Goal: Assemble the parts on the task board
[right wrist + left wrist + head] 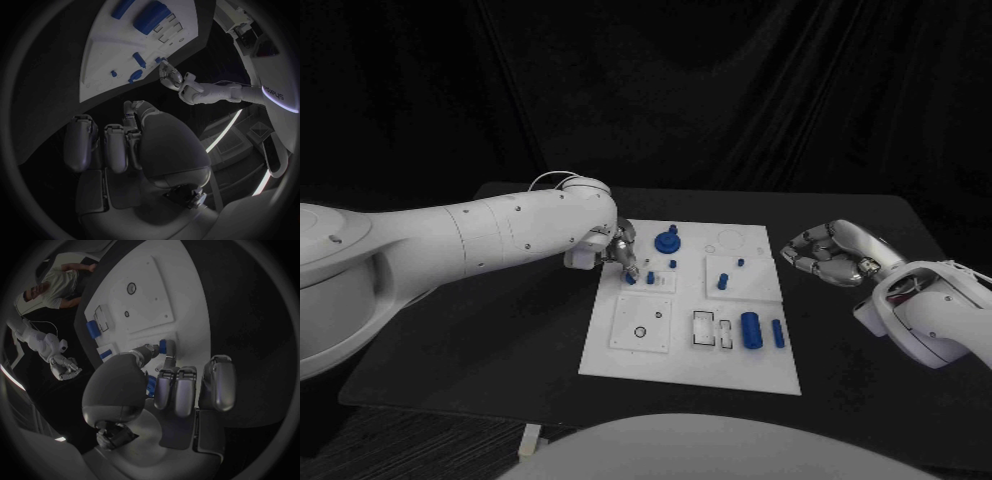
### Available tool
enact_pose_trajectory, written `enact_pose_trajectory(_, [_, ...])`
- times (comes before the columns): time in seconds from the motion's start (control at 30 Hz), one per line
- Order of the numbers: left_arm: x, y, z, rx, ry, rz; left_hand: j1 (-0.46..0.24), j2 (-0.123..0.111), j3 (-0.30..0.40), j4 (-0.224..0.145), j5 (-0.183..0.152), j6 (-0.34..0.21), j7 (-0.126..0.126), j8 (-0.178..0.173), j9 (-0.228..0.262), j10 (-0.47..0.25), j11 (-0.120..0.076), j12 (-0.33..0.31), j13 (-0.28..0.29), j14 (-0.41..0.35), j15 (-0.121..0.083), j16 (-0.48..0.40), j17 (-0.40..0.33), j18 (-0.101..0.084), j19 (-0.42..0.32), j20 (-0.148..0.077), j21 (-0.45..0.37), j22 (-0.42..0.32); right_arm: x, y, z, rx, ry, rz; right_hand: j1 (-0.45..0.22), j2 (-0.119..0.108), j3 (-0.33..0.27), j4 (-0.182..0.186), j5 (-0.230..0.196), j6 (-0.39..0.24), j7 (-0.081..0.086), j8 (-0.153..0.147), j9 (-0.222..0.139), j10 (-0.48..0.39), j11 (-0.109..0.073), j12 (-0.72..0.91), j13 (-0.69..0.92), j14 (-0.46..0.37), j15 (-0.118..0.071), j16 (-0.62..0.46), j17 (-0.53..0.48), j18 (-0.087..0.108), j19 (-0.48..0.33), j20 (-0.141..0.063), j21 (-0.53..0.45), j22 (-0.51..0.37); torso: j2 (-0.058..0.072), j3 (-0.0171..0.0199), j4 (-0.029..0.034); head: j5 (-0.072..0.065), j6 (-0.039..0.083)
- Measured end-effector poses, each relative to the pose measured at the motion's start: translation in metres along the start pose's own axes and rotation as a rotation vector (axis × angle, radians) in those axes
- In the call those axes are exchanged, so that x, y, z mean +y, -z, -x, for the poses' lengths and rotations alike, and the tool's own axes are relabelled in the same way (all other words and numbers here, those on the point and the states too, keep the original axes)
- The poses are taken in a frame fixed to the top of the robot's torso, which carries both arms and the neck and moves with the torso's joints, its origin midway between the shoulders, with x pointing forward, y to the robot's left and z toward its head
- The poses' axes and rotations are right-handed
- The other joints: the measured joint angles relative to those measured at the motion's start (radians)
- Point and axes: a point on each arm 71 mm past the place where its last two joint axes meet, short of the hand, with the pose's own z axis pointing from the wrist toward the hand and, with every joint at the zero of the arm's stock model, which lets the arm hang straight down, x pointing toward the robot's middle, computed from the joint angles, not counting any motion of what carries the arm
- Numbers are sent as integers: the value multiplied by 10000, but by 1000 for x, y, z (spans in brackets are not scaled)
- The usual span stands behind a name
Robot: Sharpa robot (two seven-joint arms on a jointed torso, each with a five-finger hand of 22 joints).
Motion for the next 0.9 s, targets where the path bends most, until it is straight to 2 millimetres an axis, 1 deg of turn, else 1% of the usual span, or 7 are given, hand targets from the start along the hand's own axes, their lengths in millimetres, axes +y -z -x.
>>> enact_pose_trajectory(0.33, [-1,0,0,7,-21,19,-26,-26,0,-1,-1,-1,2,0,1,0,0,0,0,0,0,0,0,0,0,0,0,0,0,0,0,12,2,-28,0,0,13,-14,0,0,0,0,0,0,0,0,0,0,0,0,0,0,0,0,0,8,2,1,1,7,0])
enact_pose_trajectory(0.43, [-1,0,0,7,-18,19,-26,-26,2,-2,-4,-2,2,0,1,0,0,0,0,0,0,0,0,0,0,0,0,0,-1,0,0,15,4,-35,0,0,13,-13,0,0,0,0,0,0,0,0,0,0,0,0,0,1,0,0,0,8,2,0,3,6,0])
enact_pose_trajectory(0.5, [-1,0,0,8,-17,15,-26,-26,69,-70,-6,-3,4,0,0,0,0,0,0,0,0,0,0,0,0,0,0,0,-1,0,0,16,4,-38,0,0,14,-13,0,0,0,0,0,0,0,0,0,0,0,0,0,0,0,0,0,8,1,0,2,6,0])
enact_pose_trajectory(0.9, [2,1,0,-101,66,0,-25,-25,70,-71,-8,-18,21,-39,-5,0,0,0,0,0,0,0,0,0,0,0,0,0,-1,0,0,18,9,-63,0,0,13,-13,0,0,0,0,0,0,0,0,0,0,0,0,0,1,0,0,0,7,0,0,4,-2,0])
